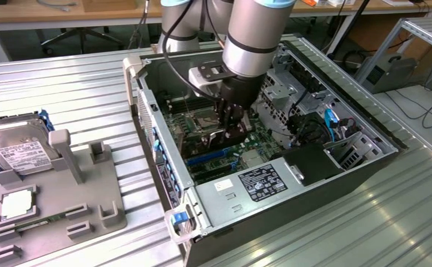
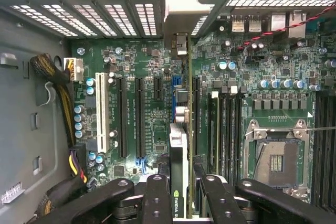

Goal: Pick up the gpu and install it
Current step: 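Insert the gpu into the slot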

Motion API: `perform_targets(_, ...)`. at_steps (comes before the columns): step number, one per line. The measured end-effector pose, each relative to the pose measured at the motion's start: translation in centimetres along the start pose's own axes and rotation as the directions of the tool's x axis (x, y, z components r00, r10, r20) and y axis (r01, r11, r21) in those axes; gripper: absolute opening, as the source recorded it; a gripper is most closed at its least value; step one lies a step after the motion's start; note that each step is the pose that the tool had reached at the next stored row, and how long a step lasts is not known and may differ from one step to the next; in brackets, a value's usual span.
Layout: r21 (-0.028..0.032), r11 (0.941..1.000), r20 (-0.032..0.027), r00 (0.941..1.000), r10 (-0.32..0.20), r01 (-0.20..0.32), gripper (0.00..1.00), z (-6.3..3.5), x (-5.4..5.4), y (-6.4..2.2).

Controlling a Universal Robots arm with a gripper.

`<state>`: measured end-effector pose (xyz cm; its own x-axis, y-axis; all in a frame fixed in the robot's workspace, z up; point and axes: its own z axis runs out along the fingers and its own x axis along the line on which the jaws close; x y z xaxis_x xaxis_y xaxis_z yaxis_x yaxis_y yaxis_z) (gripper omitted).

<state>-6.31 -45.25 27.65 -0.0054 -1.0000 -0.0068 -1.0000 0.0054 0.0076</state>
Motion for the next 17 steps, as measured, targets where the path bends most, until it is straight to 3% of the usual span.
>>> perform_targets(17,-0.0001,1.0000,0.0000,1.0000,0.000,0.000,0.27,0.19,0.1,1.26)
